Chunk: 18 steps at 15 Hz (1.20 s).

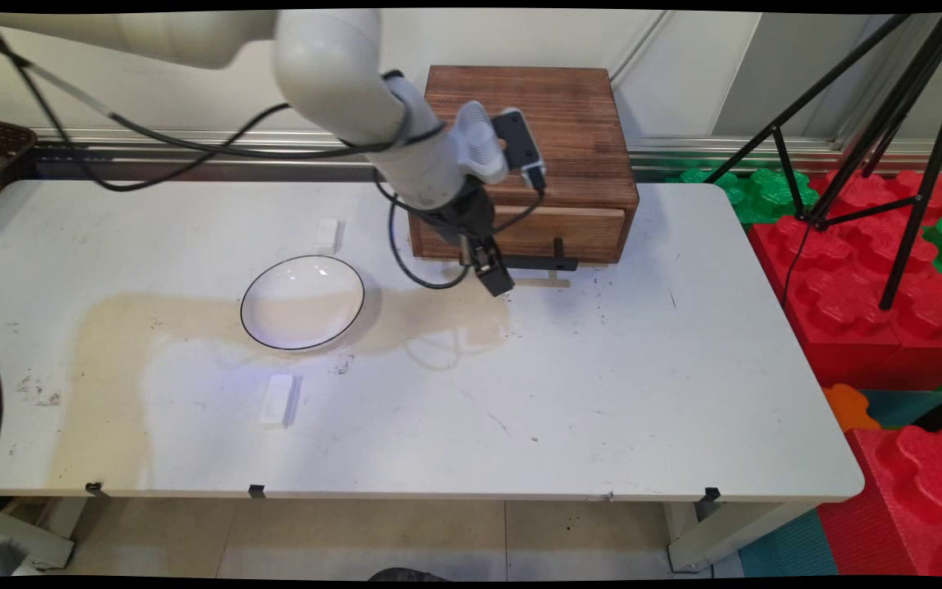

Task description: Open the drawer

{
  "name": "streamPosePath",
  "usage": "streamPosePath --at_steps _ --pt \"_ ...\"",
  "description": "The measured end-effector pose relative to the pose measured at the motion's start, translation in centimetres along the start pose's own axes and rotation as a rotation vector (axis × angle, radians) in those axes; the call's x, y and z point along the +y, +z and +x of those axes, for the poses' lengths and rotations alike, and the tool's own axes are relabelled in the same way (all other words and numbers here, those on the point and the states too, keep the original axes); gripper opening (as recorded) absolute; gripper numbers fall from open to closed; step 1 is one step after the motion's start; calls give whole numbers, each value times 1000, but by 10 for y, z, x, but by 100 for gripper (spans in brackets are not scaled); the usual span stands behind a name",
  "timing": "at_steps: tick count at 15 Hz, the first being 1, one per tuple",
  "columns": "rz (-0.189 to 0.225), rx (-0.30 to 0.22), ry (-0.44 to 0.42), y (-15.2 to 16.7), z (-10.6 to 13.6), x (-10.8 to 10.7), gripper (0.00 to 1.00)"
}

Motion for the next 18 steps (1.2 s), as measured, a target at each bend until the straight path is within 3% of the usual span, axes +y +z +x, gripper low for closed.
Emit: streamPosePath --at_steps 10,18 --pt "-12 -26 44 74 26 -12 100" --pt "-37 -50 26 97 31 -5 100"
